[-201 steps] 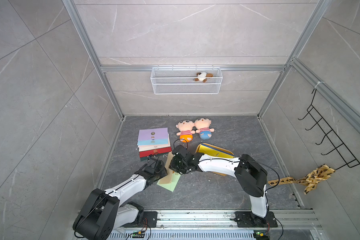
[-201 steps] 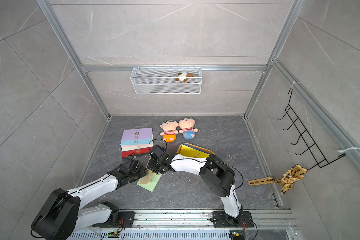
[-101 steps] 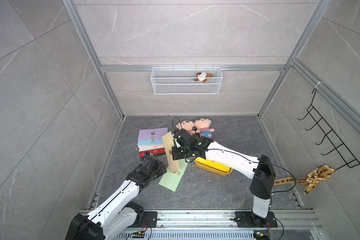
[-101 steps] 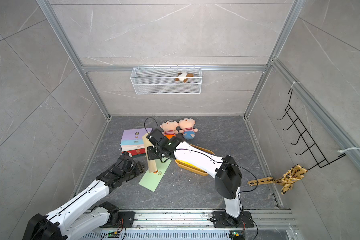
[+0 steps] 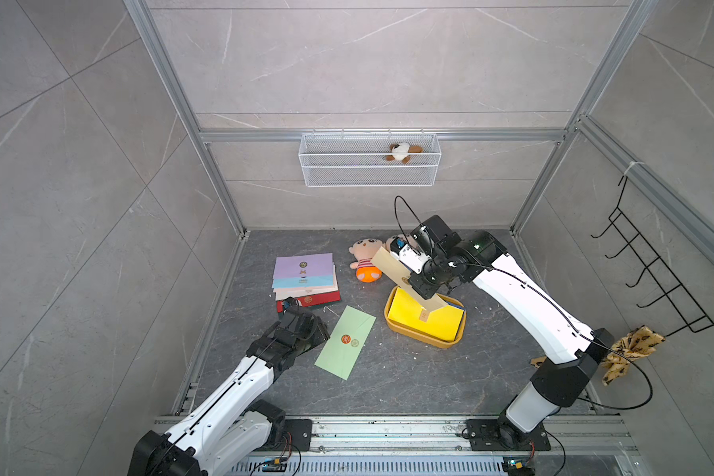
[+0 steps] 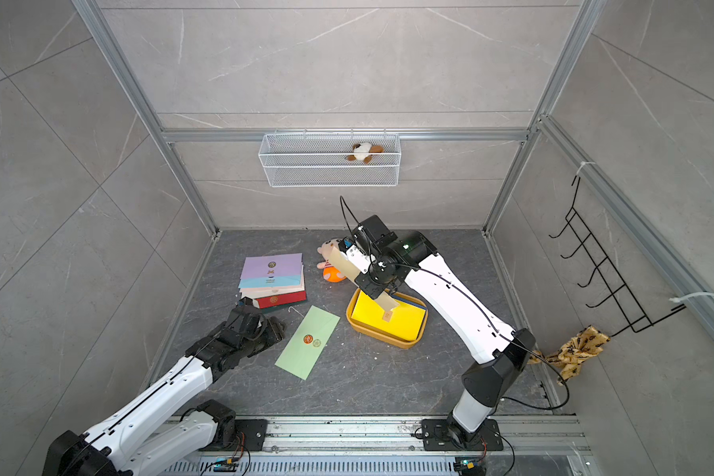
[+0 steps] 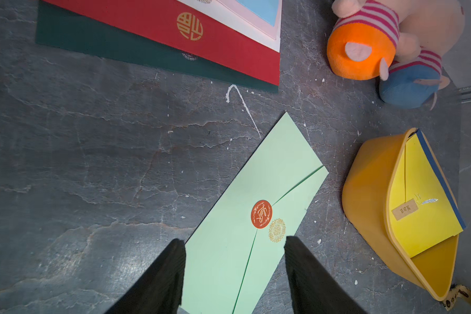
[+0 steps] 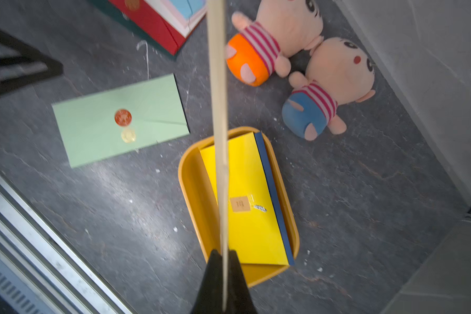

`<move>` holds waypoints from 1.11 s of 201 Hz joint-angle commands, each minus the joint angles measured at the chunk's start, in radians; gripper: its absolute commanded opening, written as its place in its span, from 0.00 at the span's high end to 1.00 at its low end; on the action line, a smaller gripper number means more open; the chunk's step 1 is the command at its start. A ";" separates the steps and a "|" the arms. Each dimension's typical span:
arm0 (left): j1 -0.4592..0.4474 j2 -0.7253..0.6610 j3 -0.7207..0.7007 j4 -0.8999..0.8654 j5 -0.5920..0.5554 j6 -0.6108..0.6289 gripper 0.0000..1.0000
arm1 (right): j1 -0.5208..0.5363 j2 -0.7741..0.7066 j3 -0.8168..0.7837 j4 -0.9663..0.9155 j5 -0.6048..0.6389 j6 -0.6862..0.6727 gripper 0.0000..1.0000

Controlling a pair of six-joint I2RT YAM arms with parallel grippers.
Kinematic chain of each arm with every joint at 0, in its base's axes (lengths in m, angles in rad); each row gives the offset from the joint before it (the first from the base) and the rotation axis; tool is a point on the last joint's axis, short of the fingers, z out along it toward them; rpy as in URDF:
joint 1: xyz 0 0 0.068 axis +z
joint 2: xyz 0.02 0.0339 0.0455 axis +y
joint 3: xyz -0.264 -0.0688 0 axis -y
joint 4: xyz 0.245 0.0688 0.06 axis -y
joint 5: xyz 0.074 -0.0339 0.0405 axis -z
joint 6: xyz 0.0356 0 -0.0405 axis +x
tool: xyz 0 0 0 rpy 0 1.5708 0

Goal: Put the sealed envelopes into the storage box
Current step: Place the envelope in the storage box.

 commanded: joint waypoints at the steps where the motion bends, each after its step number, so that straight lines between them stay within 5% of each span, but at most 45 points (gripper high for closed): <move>1: -0.004 -0.004 0.015 -0.013 -0.002 0.007 0.37 | -0.014 0.069 -0.009 -0.139 0.100 -0.152 1.00; 223: -0.011 0.004 0.005 0.000 0.008 0.015 0.36 | -0.138 0.205 -0.249 0.054 -0.031 -0.229 0.99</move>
